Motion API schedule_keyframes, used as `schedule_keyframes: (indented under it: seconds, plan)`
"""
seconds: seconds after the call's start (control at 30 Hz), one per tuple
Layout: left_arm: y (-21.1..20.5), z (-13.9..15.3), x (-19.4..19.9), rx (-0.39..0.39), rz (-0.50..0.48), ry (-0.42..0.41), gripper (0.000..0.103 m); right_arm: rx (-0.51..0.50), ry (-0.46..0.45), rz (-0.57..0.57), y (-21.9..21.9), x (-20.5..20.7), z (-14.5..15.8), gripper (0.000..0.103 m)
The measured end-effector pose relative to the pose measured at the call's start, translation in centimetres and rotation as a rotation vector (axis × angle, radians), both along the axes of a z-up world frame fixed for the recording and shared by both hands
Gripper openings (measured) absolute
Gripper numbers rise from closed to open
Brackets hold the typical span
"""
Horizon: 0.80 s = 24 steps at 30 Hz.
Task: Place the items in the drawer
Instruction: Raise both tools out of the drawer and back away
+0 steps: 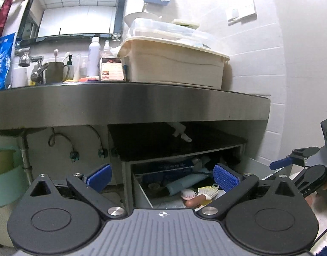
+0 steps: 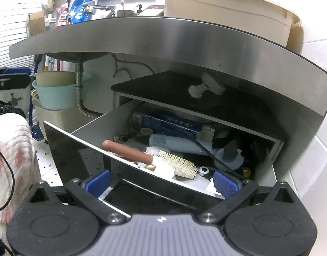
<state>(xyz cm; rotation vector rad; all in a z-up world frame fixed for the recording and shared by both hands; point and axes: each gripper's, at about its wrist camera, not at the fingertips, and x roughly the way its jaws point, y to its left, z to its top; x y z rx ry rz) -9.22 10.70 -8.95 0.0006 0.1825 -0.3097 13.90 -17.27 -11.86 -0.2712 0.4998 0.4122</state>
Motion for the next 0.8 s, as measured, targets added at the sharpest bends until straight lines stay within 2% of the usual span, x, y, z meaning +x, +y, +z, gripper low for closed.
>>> schedule_keyframes:
  seconds: [0.4, 0.53, 0.63, 0.8]
  plan:
    - [-0.1, -0.2, -1.4, 0.009, 0.032, -0.050, 0.103, -0.021, -0.025, -0.023, 0.2, -0.3, 0.0, 0.103]
    - [0.2, -0.3, -1.7, -0.011, 0.015, -0.060, 0.102, -0.046, -0.026, -0.023, 0.6, -0.3, -0.1, 0.103]
    - [-0.1, -0.4, -2.0, 0.003, 0.002, -0.074, 0.102, -0.066, -0.039, -0.034, 0.9, -0.5, 0.0, 0.103]
    - [-0.1, -0.5, -2.2, 0.006, -0.002, -0.084, 0.102, -0.039, -0.039, -0.097, 1.1, -1.0, 0.4, 0.103]
